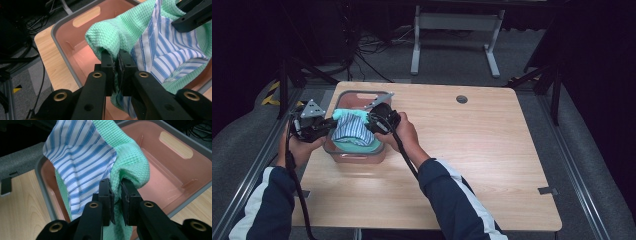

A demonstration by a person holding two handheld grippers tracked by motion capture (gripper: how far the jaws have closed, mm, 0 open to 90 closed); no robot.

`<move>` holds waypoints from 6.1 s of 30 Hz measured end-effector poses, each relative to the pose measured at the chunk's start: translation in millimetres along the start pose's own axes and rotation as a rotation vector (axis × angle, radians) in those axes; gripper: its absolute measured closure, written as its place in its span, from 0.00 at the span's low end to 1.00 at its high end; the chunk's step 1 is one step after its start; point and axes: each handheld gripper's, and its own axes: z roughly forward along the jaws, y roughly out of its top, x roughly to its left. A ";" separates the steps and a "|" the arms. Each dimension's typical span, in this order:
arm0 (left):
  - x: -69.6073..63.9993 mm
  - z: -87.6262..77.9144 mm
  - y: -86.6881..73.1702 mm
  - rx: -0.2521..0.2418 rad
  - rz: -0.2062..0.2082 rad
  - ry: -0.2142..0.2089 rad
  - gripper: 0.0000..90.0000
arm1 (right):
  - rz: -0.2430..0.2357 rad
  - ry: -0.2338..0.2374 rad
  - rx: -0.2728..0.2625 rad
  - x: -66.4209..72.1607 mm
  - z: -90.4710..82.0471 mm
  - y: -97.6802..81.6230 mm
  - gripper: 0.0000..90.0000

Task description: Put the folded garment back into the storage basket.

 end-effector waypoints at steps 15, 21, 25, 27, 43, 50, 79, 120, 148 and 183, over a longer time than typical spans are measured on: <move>-3.0 22.7 -7.4 0.045 0.006 0.007 0.94 | 0.009 -0.003 0.039 -8.1 13.9 -12.8 0.88; 0.3 24.8 -8.0 0.042 0.003 0.012 0.94 | 0.001 -0.006 0.040 -8.6 16.4 -11.4 0.88; -0.1 26.6 -8.5 0.045 -0.002 0.016 0.94 | 0.000 -0.013 0.045 -10.2 20.9 -10.8 0.88; 1.7 27.0 -9.3 0.047 -0.013 0.012 0.94 | 0.000 -0.014 0.046 -10.7 23.3 -11.1 0.88; 3.1 20.4 -6.8 0.034 -0.017 0.046 0.77 | 0.010 -0.041 0.044 -11.7 22.4 -14.4 0.79; -7.4 10.6 -1.1 -0.008 0.004 0.063 0.67 | -0.005 -0.043 0.026 -11.9 10.2 -17.7 0.77; -88.6 -11.7 5.9 -0.096 0.088 -0.037 0.29 | -0.100 -0.179 0.015 -39.9 -84.3 -69.9 0.38; -188.7 35.2 -18.3 0.008 0.367 -0.215 0.22 | -0.071 -0.330 0.092 -56.5 -173.0 -210.1 0.27; -182.5 80.0 -62.0 0.054 0.153 -0.424 0.16 | 0.170 -0.288 0.039 -77.5 -211.6 -342.7 0.22; -181.4 80.7 -61.9 0.051 0.156 -0.423 0.15 | 0.223 -0.275 0.021 -82.0 -210.6 -345.9 0.18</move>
